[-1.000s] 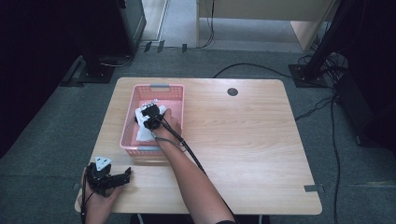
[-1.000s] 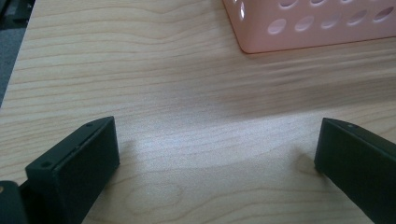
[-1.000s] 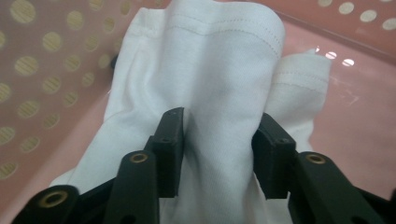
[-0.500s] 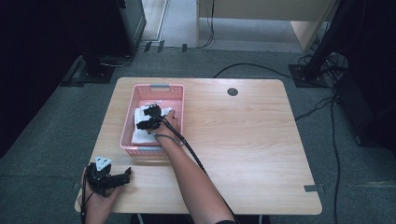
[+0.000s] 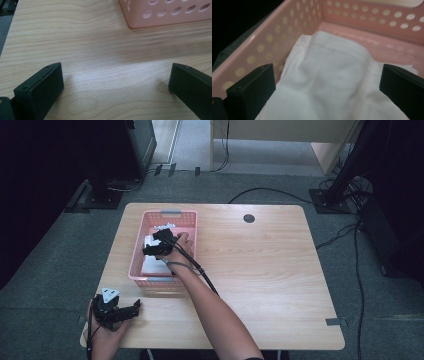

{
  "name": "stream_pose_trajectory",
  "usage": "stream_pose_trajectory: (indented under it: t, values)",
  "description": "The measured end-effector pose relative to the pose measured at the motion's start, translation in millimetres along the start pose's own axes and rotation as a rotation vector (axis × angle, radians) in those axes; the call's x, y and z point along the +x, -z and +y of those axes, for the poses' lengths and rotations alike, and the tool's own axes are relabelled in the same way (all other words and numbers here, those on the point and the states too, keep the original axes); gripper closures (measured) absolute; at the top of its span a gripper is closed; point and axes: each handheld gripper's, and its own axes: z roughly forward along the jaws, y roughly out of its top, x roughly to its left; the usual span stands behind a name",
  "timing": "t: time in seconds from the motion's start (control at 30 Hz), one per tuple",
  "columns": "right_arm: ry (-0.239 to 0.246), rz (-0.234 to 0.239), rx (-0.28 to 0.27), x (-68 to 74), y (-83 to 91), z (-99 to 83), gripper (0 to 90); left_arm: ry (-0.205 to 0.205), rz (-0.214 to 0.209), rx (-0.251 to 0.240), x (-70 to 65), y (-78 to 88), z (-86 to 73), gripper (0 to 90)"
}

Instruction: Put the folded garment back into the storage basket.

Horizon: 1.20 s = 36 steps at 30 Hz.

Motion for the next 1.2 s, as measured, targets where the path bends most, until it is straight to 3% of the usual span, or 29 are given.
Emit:
stream_pose_trajectory:
  t: [0.2, 0.53, 0.83, 1.2]
  values:
    - [0.031, 0.024, -0.054, -6.9, 22.5, 10.1, 0.1, 0.002, 0.001, -0.003, -0.1, -0.2, 0.0, 0.0]
    - [0.030, 0.028, -0.136, -40.2, 60.9, 19.9, 0.6, 0.000, 0.000, 0.000, 0.0, -0.1, 0.0, 0.0]
    - [0.038, 0.004, -0.153, -70.1, 81.1, 13.7, 0.6, -0.001, 0.000, 0.000, 0.0, 0.0, 0.0, 0.0]
    - [-0.008, -0.023, -0.164, -103.3, 96.4, 2.3, 0.6, 0.002, 0.001, -0.001, -0.1, -0.1, 0.0, 0.0]
